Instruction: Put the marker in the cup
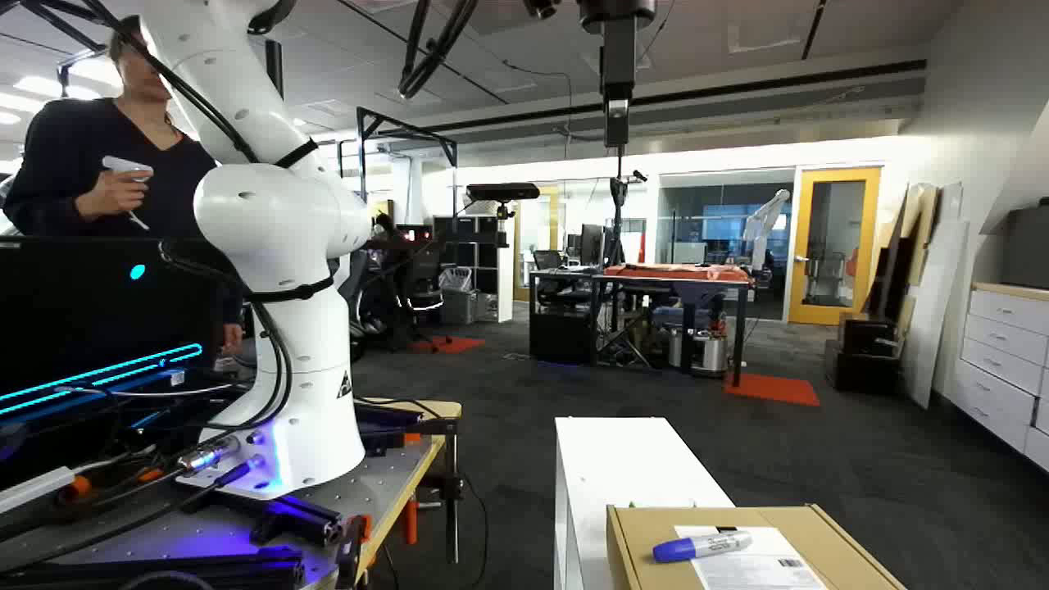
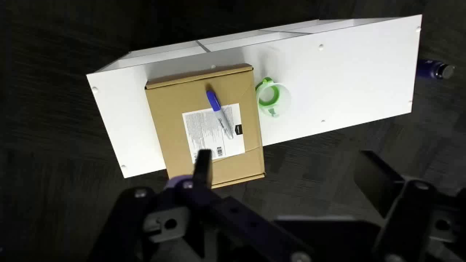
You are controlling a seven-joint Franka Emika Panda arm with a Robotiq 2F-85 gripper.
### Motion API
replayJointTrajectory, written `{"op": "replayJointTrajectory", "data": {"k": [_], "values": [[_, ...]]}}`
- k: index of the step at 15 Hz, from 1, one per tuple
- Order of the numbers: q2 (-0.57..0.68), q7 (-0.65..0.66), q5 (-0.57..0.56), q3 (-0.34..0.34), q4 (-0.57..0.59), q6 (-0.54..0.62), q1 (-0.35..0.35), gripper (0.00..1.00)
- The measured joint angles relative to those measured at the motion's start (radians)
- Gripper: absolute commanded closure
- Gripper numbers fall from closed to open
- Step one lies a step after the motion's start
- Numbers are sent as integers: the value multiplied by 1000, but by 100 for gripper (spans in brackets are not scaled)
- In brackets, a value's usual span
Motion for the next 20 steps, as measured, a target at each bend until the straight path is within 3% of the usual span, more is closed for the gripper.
{"op": "replayJointTrajectory", "data": {"k": [20], "values": [[37,0,-3,18,0,41,-5,0]]}}
